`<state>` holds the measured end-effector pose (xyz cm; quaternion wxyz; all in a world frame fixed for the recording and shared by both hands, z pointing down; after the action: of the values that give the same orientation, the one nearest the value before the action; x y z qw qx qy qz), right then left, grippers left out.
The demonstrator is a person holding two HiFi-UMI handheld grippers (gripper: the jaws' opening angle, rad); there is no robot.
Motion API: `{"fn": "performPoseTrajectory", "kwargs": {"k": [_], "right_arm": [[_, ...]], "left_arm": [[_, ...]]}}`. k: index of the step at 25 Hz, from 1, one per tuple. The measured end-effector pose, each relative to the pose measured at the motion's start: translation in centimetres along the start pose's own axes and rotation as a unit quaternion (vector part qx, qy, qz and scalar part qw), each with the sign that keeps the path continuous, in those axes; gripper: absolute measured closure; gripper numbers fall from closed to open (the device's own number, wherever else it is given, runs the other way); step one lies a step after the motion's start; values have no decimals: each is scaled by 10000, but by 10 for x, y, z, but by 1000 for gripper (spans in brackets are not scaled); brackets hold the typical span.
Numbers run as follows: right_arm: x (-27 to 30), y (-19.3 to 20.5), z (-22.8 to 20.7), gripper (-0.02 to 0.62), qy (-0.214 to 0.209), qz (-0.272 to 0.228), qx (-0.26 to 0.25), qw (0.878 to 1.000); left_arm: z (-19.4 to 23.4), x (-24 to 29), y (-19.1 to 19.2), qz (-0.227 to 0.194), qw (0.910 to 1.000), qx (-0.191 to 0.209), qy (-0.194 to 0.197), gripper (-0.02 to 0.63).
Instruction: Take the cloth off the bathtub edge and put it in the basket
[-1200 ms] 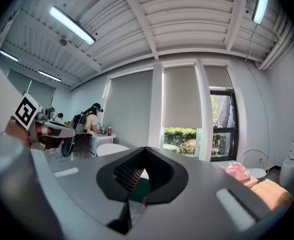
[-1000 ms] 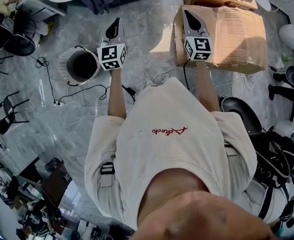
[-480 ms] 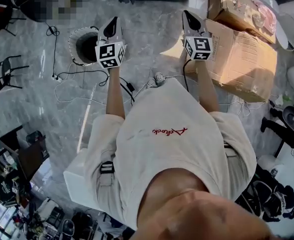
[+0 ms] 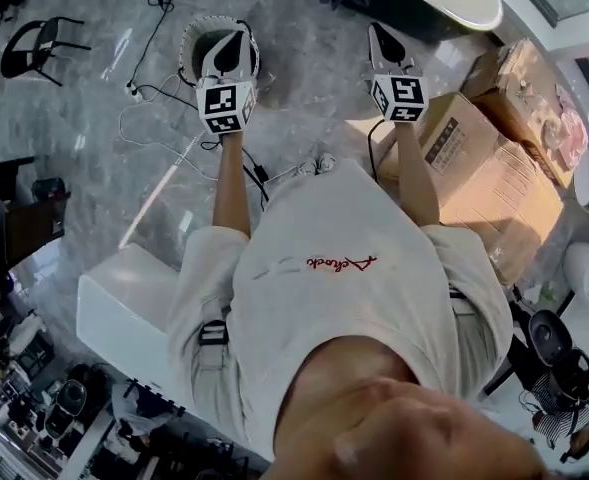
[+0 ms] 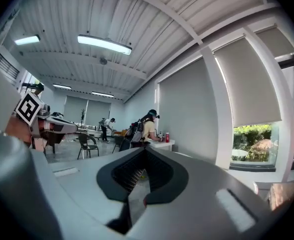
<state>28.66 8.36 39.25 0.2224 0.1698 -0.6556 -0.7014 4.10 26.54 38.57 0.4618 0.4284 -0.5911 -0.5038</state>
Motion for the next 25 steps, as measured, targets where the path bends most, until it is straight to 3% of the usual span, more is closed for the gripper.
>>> {"fn": "performPoseTrajectory", "kwargs": {"k": [5, 10, 18, 25], "right_arm": [[35, -3, 26, 591, -753, -85, 6, 9971], [63, -1, 69, 591, -1607, -140, 83, 9869], [91, 2, 155, 591, -2914, -161, 27, 9565], [92, -6, 207, 591, -3560, -240, -39, 9342]], "left_arm": [[17, -31, 4, 120, 9977, -51, -670, 603], [31, -73, 12, 257, 9900, -50, -1389, 603], [41, -152, 32, 441, 9660, -241, -2535, 603], [45, -204, 42, 463, 9460, -386, -3184, 603]]}}
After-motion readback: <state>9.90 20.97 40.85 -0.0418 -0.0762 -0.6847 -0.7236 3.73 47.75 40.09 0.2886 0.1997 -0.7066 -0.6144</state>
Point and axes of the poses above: the fingertips, and each gripper's own axes: x forward along the fingers, z to its left, y out of its underside, the point moved 8 cm from there along -x, backward along the fingers, and after that the axes turned 1 degree about -x, right-handed, at the moved point
